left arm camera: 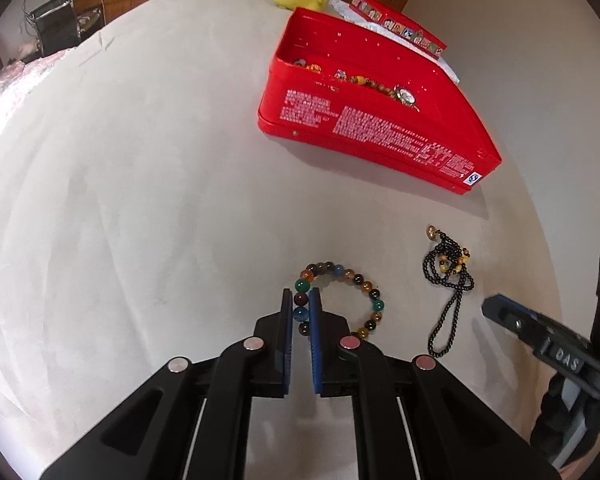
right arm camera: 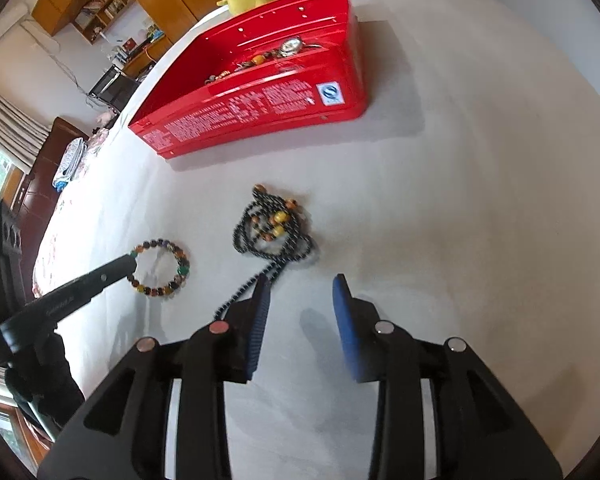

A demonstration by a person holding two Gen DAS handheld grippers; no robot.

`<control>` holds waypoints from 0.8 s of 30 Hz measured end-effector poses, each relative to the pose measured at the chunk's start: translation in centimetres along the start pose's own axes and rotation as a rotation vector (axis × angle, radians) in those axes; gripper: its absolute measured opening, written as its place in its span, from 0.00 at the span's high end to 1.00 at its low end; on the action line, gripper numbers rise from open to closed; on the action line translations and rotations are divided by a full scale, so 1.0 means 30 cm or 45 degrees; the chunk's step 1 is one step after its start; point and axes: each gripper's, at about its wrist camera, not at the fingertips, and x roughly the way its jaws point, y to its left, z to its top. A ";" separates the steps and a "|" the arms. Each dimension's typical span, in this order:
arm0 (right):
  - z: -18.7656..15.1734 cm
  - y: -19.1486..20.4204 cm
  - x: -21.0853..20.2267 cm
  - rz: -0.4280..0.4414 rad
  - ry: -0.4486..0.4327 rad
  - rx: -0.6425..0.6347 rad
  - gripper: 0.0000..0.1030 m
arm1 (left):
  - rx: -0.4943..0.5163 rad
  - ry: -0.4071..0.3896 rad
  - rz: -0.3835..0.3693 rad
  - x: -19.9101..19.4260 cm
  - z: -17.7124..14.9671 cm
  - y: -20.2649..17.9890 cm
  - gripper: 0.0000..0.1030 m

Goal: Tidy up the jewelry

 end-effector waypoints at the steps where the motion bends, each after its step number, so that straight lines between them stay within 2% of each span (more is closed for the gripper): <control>1: 0.010 0.006 0.007 -0.005 0.006 0.005 0.57 | 0.006 0.000 -0.005 -0.002 -0.003 -0.004 0.93; 5: 0.056 0.040 0.069 -0.024 0.066 0.006 0.54 | 0.011 0.017 -0.019 0.008 -0.008 -0.004 0.93; 10: 0.091 0.084 0.121 -0.099 0.078 -0.029 0.42 | 0.005 0.046 -0.011 0.030 -0.013 0.011 0.93; 12: 0.099 0.104 0.133 -0.123 0.074 -0.051 0.43 | 0.008 0.062 -0.005 0.042 -0.016 0.010 0.93; 16: 0.093 0.137 0.147 -0.209 0.045 -0.130 0.66 | 0.016 0.075 0.014 0.055 -0.020 0.007 0.93; 19: 0.084 0.142 0.143 -0.181 0.048 -0.164 0.83 | 0.032 0.064 0.039 0.058 -0.021 -0.001 0.91; 24: 0.082 0.107 0.103 -0.080 0.058 -0.132 0.89 | 0.069 0.051 0.064 0.079 -0.027 -0.026 0.87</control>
